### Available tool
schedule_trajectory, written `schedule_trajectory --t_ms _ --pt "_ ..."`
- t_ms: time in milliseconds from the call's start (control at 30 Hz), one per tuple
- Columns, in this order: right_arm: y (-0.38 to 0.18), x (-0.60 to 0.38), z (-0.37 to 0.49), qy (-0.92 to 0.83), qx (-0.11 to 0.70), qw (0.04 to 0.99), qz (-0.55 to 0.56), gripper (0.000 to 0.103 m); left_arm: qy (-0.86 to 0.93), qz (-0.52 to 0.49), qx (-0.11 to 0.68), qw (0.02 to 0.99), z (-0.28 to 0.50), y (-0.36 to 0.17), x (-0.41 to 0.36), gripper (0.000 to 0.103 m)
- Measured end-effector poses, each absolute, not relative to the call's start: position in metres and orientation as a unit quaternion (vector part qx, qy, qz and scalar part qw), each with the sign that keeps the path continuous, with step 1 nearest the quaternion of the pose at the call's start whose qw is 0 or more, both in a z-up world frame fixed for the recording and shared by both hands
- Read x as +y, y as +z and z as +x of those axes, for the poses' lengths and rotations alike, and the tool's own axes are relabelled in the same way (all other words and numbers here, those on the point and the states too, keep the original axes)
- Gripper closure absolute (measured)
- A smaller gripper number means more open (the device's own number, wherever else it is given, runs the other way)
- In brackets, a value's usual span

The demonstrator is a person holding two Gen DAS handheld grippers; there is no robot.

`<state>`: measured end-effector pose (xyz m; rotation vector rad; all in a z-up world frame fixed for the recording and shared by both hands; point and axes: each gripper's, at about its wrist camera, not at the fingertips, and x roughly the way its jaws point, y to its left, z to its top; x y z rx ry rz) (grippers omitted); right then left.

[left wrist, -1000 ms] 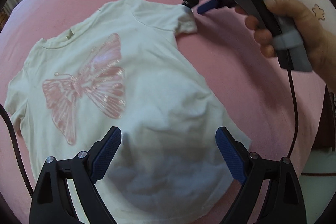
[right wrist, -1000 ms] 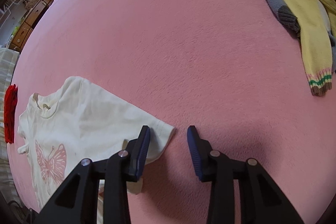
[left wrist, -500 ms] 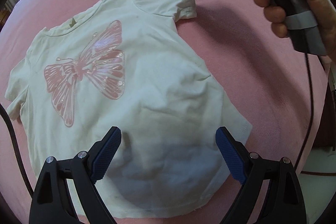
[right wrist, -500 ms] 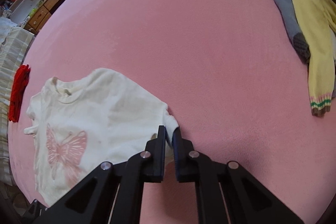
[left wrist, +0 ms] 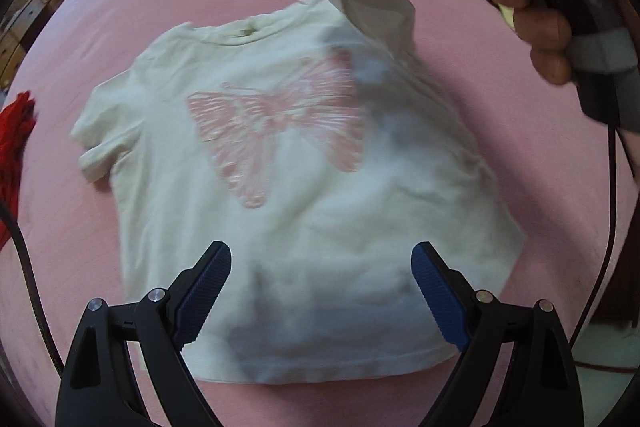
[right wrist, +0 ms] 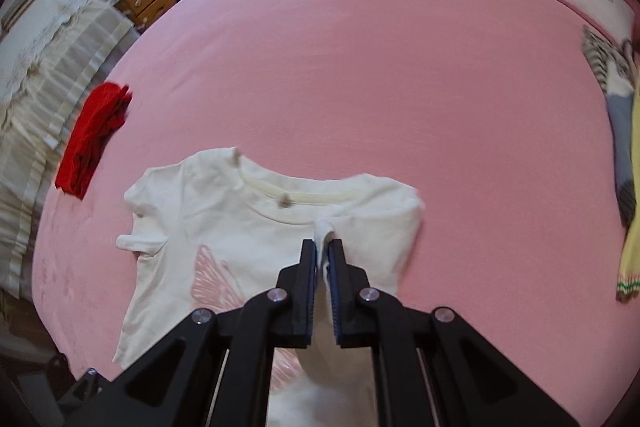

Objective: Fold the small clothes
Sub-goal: 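Close the right tool on the sleeve and side edge of the shirt, then fold the gripped side over the shirt's center with the right tool, then release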

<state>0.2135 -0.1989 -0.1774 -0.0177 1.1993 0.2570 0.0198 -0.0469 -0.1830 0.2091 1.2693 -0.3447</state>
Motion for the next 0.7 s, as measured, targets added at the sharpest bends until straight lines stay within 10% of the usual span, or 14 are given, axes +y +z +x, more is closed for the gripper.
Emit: schedule_trajectory --t_ms 333,700 --pt "-0.239 -0.129 0.206 0.096 0.581 0.804 -0.09 0.087 -0.032 0.047 0.597 0.801 0.066 -0.189 0.054 0.012" --pt "-0.18 -0.148 0.155 0.076 0.513 0.851 -0.078 0.075 0.001 0.025 0.567 0.823 0.13 -0.191 0.077 0.012"
